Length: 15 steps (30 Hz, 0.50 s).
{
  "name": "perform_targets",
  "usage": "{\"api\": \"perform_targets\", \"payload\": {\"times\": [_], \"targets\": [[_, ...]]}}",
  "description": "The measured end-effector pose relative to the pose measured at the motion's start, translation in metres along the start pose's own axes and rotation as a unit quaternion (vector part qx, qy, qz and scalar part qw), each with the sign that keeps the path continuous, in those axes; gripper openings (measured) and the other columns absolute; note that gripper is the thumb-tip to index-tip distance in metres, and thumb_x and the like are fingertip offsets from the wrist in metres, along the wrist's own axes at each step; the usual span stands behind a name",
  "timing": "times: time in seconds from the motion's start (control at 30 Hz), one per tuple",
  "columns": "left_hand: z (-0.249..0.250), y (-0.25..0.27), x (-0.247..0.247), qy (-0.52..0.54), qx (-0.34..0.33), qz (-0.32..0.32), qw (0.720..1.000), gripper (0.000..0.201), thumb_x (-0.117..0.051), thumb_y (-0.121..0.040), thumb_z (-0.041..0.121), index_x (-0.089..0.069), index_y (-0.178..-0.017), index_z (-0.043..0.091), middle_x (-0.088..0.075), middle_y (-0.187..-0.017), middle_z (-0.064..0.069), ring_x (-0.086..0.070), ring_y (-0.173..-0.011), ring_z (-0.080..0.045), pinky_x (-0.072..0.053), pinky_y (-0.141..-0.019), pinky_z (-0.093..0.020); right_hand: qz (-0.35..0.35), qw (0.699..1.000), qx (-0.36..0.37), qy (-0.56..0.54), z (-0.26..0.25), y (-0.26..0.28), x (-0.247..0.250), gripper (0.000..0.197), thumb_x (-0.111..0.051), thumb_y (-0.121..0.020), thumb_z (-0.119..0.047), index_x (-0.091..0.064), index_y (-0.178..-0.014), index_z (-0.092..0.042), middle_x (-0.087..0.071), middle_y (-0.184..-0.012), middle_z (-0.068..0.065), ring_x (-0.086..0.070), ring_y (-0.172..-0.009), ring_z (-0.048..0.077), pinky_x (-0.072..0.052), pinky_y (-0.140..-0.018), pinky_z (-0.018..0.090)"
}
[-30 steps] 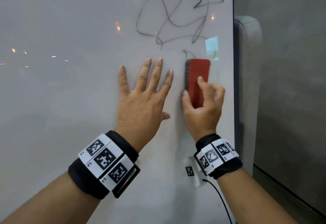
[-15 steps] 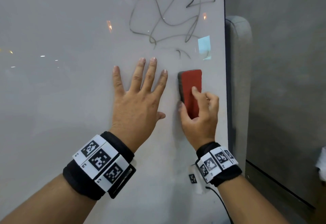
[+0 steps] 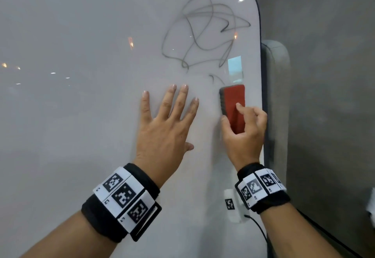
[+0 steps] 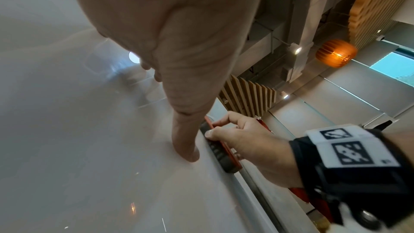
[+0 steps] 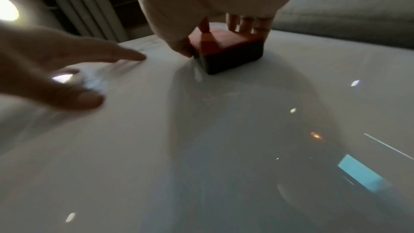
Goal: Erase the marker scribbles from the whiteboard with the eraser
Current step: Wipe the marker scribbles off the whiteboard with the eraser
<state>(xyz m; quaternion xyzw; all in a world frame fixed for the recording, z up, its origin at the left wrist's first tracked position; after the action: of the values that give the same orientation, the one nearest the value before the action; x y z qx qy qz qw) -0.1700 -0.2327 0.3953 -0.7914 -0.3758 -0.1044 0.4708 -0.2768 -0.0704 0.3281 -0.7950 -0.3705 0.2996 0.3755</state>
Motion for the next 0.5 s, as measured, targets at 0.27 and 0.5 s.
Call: {"api": "perform_targets", "payload": {"times": [0.27, 0.5], "targets": [[-0.005, 0.001, 0.001, 0.013, 0.002, -0.007, 1.0, 0.106, -0.065, -0.078, 0.067, -0.008, -0.159, 0.027, 0.003, -0.166, -0.009, 0.004, -0.153, -0.029, 0.002, -0.117, -0.065, 0.021, 0.999, 0.023, 0.01, -0.034, -0.011, -0.013, 0.028, -0.08, -0.081, -0.023, -0.062, -0.097, -0.008, -0.054, -0.115, 0.007, -0.058, -0.101, 0.024, -0.055, -0.081, 0.034], [-0.009, 0.001, 0.001, 0.02, 0.007, 0.0, 1.0, 0.107, -0.063, -0.079, 0.069, -0.006, -0.158, 0.028, 0.005, -0.166, -0.008, 0.007, -0.152, -0.028, 0.003, -0.117, -0.063, 0.055, 0.995, -0.081, -0.011, -0.012, -0.04, 0.002, 0.038, -0.081, -0.08, -0.023, -0.064, -0.111, -0.009, -0.055, -0.118, 0.011, -0.059, -0.096, 0.024, -0.052, -0.085, 0.038]]}}
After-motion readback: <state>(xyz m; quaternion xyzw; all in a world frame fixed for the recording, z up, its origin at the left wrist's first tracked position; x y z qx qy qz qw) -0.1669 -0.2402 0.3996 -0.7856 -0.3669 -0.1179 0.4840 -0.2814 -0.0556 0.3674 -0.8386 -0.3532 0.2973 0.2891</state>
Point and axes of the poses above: each hand's wrist, its own y-axis away from the middle knuckle, its own x-axis out of the back of the hand, z = x × y, the point moved 2 cm from there along -y, towards the middle knuckle
